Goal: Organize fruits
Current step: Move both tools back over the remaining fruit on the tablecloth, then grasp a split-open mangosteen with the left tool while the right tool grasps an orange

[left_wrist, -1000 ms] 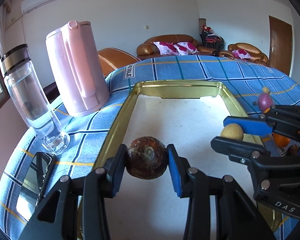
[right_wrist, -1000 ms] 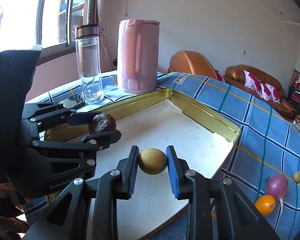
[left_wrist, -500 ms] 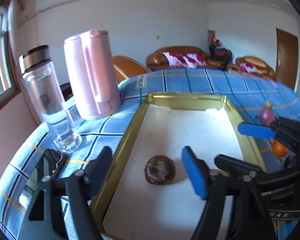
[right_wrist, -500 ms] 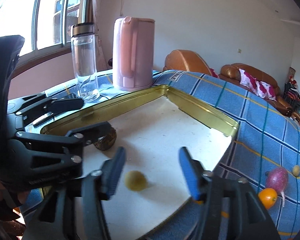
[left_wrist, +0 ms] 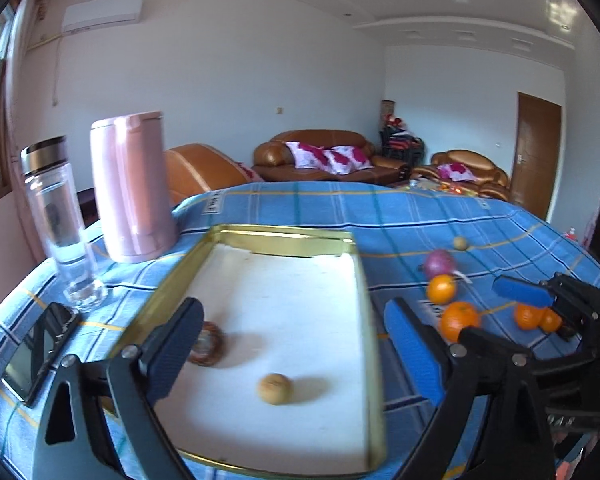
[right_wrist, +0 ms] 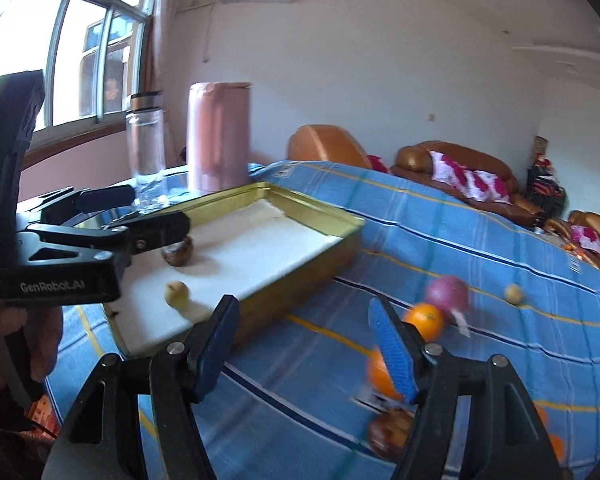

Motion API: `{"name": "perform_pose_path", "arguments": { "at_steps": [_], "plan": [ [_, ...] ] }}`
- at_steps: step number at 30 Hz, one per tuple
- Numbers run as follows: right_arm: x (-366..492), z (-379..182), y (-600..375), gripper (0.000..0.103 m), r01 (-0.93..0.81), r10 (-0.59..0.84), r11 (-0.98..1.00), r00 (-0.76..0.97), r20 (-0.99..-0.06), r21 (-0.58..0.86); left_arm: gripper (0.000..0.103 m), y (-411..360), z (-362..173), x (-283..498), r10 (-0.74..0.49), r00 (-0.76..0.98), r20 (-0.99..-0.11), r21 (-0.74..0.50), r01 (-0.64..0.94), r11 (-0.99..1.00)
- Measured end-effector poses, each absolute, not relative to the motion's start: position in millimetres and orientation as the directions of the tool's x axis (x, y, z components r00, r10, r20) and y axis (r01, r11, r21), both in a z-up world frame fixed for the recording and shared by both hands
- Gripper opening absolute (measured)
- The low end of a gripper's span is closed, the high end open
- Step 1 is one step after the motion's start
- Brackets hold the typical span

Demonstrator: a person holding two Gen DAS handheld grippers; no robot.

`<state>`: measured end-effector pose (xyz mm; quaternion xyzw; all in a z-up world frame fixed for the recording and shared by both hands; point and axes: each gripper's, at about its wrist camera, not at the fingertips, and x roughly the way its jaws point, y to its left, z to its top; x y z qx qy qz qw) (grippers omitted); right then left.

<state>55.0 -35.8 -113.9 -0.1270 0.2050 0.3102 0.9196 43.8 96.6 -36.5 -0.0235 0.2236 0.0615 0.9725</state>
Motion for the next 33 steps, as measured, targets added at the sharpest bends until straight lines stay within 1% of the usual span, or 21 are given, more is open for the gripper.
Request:
{"name": "perform_pose_path", "arguments": {
  "at_steps": [3, 5, 8, 13, 14, 16, 21, 22, 23, 25, 27, 32, 33],
  "plan": [
    [54.9, -113.0, -79.3, 0.069, -0.529, 0.437, 0.842, 0.784, -0.44, -0.106, 0.094, 68.0, -36.9, 48.7, 0.057, 0.897, -0.439, -0.004, -0.065, 0.998],
    [56.5, -112.6, -108.4, 0.069, -0.473, 0.395, 0.877, 0.807, -0.439, -0.081, 0.094, 51.2, -39.1, 52.8, 0.027, 0.895, -0.445, 0.004, -0.028, 1.0],
    [56.9, -112.8, -137.0, 0.069, -0.412, 0.346, 0.909, 0.834, -0.43, -0.068, 0.094, 27.5, -44.1, 61.6, -0.012, 0.883, -0.468, 0.017, 0.023, 1.0],
    [68.3, -117.9, -171.5, 0.069, -0.319, 0.272, 0.947, 0.855, -0.441, -0.035, 0.094, -7.8, -52.3, 75.6, -0.086, 0.854, -0.513, 0.032, 0.119, 0.992],
    [69.8, -119.4, -175.9, 0.068, -0.308, 0.265, 0.951, 0.856, -0.444, -0.026, 0.093, -14.7, -54.9, 79.3, -0.094, 0.845, -0.526, 0.035, 0.133, 0.991],
    [71.7, -123.0, -182.9, 0.068, -0.296, 0.256, 0.955, 0.854, -0.454, -0.017, 0.086, -28.6, -60.1, 85.4, -0.118, 0.825, -0.552, 0.043, 0.169, 0.985],
    [80.3, -137.6, -185.1, 0.068, -0.287, 0.219, 0.957, 0.825, -0.521, -0.052, 0.076, -52.3, -74.4, 102.4, -0.165, 0.759, -0.629, 0.04, 0.244, 0.969],
    [82.6, -139.8, -186.0, 0.065, -0.284, 0.214, 0.957, 0.817, -0.535, -0.051, 0.072, -54.9, -77.6, 103.3, -0.17, 0.749, -0.64, 0.04, 0.253, 0.967],
    [83.0, -141.4, -187.4, 0.061, -0.287, 0.217, 0.957, 0.811, -0.543, -0.046, 0.07, -57.2, -80.1, 105.3, -0.181, 0.735, -0.653, 0.033, 0.266, 0.963],
    [85.4, -145.0, -187.3, 0.056, -0.289, 0.207, 0.956, 0.798, -0.566, -0.057, 0.066, -58.5, -83.4, 108.2, -0.213, 0.706, -0.675, 0.003, 0.291, 0.957],
    [88.1, -148.3, -186.7, 0.052, -0.297, 0.208, 0.953, 0.784, -0.586, -0.059, 0.065, -62.8, -88.1, 112.6, -0.227, 0.674, -0.704, -0.006, 0.313, 0.95],
    [95.1, -154.1, -185.5, 0.052, -0.303, 0.195, 0.951, 0.755, -0.626, -0.069, 0.064, -68.7, -99.7, 122.5, -0.243, 0.606, -0.757, -0.033, 0.337, 0.941],
    [98.2, -156.3, -184.7, 0.052, -0.307, 0.192, 0.949, 0.742, -0.643, -0.072, 0.062, -68.4, -101.9, 124.9, -0.246, 0.592, -0.768, -0.044, 0.334, 0.942]
  ]
}}
